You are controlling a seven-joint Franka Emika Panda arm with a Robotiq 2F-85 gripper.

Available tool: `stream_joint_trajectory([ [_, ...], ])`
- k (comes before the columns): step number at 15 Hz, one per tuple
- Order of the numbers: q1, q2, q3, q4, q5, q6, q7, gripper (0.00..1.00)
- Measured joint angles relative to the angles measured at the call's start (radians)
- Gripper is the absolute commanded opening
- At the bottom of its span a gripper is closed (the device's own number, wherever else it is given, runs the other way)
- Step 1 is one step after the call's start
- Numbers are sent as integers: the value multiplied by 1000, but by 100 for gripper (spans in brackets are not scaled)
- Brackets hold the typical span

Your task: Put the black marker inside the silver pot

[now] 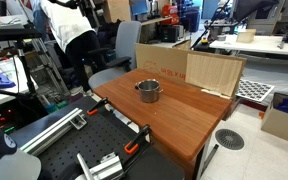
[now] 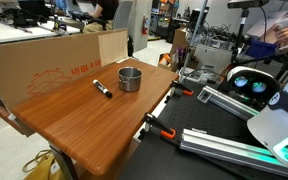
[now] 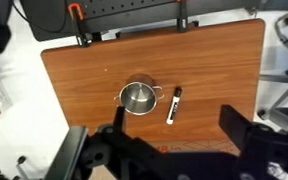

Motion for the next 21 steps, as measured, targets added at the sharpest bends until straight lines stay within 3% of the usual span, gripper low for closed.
stream_joint_trajectory([
  [4,4,33,-47,1,13,28,-54,100],
  [10,20,114,-121,11,99,222,-144,100],
  [14,33,217,-140,42,165,315,-172,100],
  [21,33,424,-159,135,177,394,-178,100],
])
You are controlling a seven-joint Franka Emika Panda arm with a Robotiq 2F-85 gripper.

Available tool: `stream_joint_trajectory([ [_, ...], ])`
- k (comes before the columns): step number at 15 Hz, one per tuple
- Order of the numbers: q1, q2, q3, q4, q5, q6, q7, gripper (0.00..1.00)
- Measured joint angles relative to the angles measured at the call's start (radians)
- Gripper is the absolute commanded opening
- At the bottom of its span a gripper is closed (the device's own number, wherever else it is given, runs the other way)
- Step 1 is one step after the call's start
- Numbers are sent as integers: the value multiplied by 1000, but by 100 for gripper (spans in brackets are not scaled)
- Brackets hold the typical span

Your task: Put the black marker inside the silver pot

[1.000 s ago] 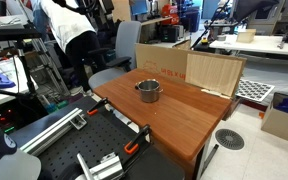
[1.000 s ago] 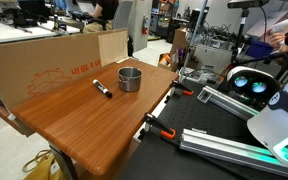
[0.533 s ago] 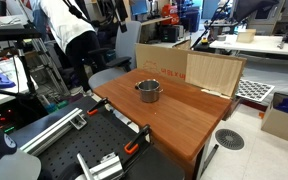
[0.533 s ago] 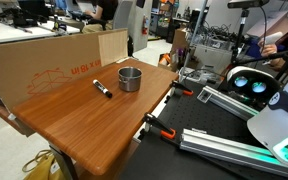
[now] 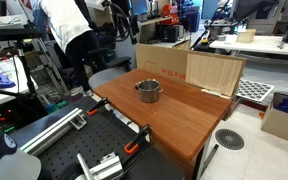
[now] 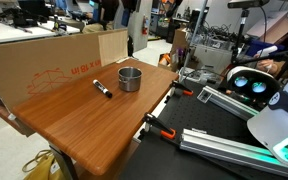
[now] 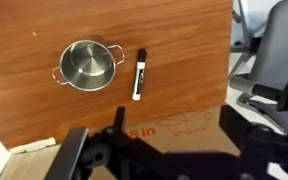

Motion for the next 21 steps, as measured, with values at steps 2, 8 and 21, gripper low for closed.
stream_joint_trajectory([
  [2,-1,56,-12,23,14,32,0,100],
  [8,-4,216,-37,97,28,100,4,100],
  [21,42,547,-117,335,-42,-12,165,100],
])
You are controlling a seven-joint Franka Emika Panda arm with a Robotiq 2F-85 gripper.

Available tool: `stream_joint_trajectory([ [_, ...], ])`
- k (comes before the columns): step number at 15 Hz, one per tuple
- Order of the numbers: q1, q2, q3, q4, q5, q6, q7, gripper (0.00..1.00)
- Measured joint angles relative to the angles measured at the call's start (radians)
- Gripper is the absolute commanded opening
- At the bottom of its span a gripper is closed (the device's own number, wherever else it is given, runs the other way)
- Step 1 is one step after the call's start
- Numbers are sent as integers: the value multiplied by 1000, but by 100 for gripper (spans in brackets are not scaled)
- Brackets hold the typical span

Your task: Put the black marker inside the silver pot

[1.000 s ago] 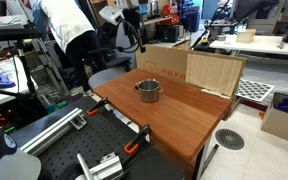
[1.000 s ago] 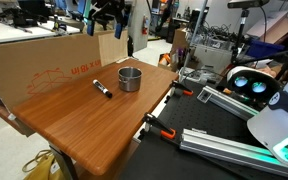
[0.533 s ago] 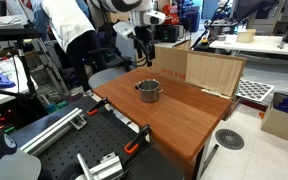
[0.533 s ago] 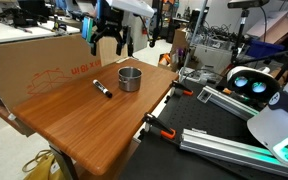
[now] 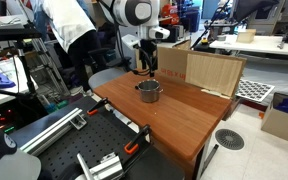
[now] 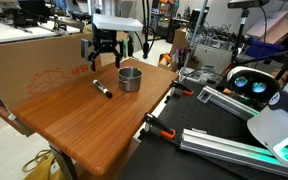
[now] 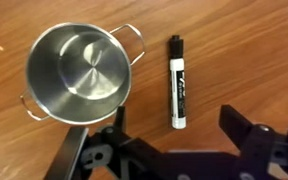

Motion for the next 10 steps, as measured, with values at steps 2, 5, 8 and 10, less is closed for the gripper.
stream_joint_trajectory([
  [2,19,33,-14,37,-22,-28,34,100],
  [5,42,81,-33,87,-49,-61,70,100],
  [8,61,134,-52,129,-82,-69,96,100],
  [10,70,166,-57,155,-92,-70,99,100],
])
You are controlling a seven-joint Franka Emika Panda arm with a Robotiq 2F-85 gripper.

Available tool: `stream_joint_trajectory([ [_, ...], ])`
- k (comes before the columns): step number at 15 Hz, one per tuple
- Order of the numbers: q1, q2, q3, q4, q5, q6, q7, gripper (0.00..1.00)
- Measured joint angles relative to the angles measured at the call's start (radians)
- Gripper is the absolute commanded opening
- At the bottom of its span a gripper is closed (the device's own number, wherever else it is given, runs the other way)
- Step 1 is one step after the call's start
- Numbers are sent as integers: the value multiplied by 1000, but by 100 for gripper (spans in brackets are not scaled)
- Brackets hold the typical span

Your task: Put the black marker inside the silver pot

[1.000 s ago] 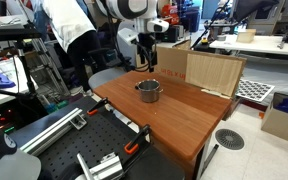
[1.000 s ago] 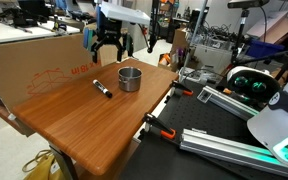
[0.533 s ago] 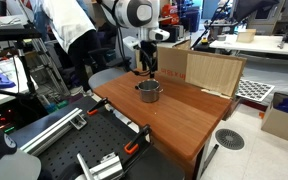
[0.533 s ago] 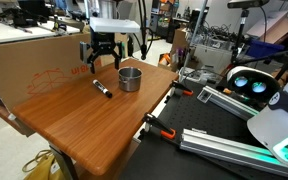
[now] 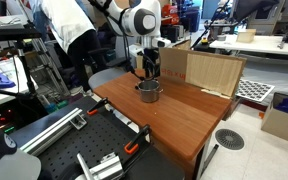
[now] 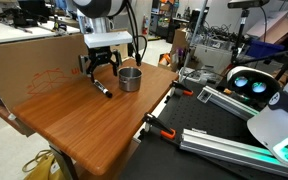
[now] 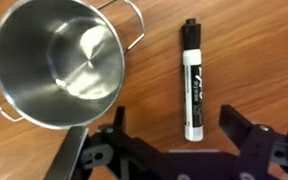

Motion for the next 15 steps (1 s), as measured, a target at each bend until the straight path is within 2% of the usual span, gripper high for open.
stream_joint_trajectory([
  [4,24,45,-1,44,-10,-2,0,100],
  [5,32,52,-1,53,-11,-2,0,75],
  [6,39,59,-2,61,-12,-3,0,74],
  [7,45,65,-3,68,-14,-4,0,68],
  [15,50,90,-15,110,-32,-34,0,5],
])
